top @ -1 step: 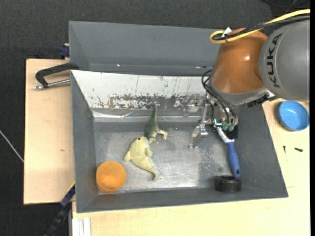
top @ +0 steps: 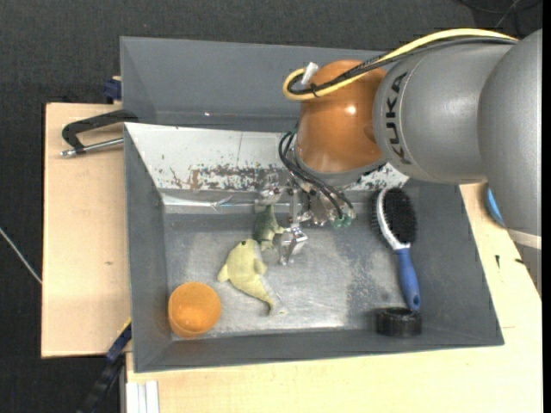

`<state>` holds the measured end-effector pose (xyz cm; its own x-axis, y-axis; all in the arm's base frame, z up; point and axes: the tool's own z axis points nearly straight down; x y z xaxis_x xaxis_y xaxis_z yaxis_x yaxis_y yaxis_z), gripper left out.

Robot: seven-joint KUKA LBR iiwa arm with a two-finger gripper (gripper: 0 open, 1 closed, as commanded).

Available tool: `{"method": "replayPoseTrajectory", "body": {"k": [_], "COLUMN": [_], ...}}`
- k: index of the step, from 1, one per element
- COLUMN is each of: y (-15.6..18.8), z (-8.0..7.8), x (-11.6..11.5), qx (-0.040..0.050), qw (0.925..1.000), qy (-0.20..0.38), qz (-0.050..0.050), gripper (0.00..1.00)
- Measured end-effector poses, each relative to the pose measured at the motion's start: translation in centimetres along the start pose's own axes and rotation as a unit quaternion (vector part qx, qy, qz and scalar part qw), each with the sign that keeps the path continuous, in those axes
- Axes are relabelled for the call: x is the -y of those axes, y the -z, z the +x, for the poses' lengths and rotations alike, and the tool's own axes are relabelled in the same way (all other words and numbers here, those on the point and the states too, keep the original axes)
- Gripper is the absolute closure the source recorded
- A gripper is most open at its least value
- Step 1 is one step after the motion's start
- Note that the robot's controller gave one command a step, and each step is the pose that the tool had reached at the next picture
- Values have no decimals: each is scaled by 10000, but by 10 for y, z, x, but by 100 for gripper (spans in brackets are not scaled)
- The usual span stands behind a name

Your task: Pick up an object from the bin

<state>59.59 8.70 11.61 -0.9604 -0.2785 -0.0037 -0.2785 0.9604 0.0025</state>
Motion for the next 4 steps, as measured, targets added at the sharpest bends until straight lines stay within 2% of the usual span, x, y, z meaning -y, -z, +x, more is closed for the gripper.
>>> {"method": "replayPoseTrajectory", "body": {"k": [1, 2, 3, 4], "y": [1, 0, 42, 23], "z": [0, 7, 9, 14], "x": [2, -7, -1, -32], "qx": [6, -12, 37, -16], "qw": [10000, 9999, 9998, 9944], "qy": [-11, -155, -186, 1054], "qz": [7, 3, 14, 0], "gripper": [100, 100, 100, 100]}}
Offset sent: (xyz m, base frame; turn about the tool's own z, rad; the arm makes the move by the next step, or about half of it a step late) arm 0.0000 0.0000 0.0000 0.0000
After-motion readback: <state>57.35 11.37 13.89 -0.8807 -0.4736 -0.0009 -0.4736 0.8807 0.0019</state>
